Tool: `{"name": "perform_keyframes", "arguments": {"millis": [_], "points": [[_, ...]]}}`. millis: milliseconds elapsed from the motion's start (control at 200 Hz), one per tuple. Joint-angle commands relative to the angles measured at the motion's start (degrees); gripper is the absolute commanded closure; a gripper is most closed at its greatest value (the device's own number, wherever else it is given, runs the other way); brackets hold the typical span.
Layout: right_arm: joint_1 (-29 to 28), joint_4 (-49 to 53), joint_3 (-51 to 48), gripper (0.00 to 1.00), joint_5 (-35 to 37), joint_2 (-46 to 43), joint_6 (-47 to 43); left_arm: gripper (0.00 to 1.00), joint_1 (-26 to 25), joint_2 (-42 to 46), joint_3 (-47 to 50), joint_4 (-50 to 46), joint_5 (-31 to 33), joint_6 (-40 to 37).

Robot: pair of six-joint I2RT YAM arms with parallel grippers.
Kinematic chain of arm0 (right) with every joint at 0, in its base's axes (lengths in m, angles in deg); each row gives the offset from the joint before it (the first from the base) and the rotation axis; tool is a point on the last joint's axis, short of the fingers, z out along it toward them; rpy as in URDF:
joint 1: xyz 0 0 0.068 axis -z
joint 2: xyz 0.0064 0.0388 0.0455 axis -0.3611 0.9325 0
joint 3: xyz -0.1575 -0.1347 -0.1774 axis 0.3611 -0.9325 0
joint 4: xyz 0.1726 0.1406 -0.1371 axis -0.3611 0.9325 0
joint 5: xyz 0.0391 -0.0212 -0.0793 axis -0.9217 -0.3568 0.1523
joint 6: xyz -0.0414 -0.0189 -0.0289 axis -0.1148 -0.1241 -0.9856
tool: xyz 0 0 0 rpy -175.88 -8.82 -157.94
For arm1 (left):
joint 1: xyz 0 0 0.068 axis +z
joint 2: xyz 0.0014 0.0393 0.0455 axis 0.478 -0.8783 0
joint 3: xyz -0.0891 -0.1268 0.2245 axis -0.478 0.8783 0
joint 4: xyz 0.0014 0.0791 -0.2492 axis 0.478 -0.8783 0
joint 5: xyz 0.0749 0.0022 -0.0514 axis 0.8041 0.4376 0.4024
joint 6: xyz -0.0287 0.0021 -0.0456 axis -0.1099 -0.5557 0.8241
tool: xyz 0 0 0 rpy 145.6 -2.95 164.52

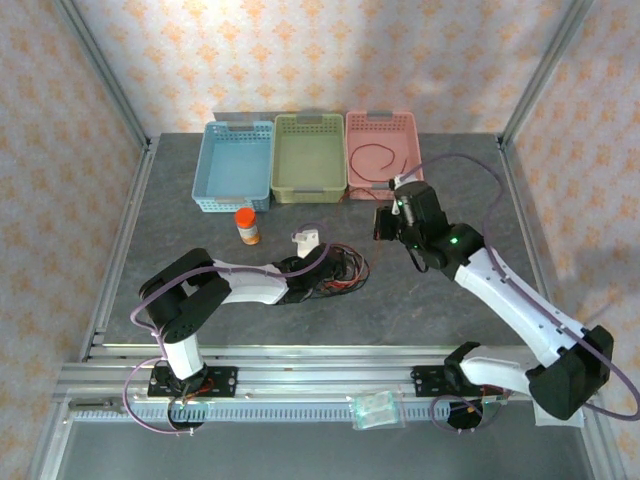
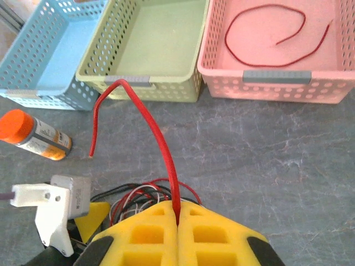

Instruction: Untangle the cables

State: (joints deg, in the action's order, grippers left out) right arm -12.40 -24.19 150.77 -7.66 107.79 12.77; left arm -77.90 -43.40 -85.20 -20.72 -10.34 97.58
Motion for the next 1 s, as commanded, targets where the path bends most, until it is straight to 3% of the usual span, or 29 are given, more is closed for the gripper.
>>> {"name": "perform_keyframes", "arguments": {"millis": [0,576,996], "points": [[0.3,1.0,2.8,1.0,3.6,-2.3,-1.2,0.01,0.1,-1.2,0.2,-1.8,1.1,0.7],[0.3,2.3,17.4,1.0,11.2,2.7,-6.1,0.01,-1.3,-1.3,-2.2,-3.3,1.3,0.8],[0.3,4.5,26.6,1.0,16.5,6.6,-1.8,0.01,-1.5,13.4,3.8,4.3,-0.1,-3.3]]}}
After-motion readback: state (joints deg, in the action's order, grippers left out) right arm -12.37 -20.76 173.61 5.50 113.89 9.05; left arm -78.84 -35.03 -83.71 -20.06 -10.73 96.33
